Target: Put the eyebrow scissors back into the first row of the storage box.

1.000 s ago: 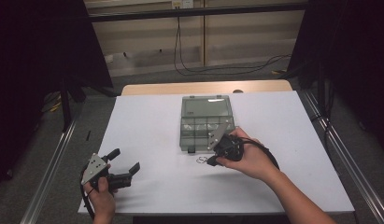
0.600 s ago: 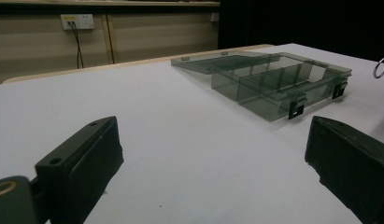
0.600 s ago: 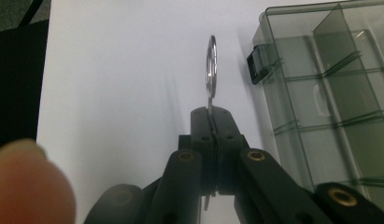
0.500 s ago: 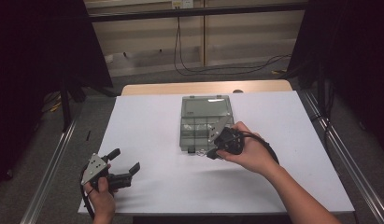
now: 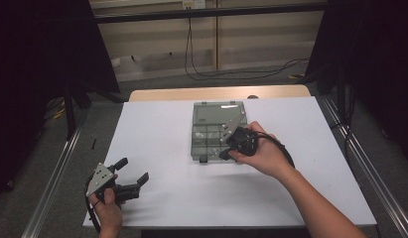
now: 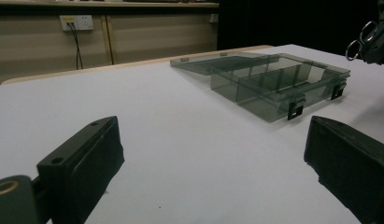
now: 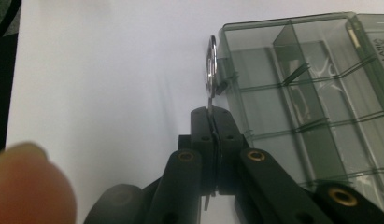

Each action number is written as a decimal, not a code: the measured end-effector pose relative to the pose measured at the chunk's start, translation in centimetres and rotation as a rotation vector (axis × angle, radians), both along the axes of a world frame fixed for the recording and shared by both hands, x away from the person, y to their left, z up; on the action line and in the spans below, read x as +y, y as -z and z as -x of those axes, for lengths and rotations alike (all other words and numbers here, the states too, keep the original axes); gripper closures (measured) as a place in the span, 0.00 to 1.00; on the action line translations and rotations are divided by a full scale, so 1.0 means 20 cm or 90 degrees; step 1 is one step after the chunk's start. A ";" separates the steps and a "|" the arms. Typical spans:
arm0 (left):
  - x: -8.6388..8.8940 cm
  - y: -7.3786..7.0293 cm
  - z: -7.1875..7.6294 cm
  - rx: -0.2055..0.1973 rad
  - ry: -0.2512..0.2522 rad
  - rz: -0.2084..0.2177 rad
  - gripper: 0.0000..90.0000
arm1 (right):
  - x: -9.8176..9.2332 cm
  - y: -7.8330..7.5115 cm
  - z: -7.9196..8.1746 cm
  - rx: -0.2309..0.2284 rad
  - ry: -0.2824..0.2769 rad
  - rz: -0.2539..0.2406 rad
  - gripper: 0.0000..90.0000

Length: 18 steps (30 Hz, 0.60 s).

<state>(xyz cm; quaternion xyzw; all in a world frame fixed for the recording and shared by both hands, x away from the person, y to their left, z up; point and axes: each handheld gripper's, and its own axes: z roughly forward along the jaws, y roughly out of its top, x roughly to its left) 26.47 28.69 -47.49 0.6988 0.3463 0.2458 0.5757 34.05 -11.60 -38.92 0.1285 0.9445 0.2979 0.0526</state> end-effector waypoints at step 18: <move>0.01 -0.01 0.00 -0.003 -0.004 -0.020 0.04 | -0.01 0.00 -0.14 -0.023 0.036 -0.002 0.99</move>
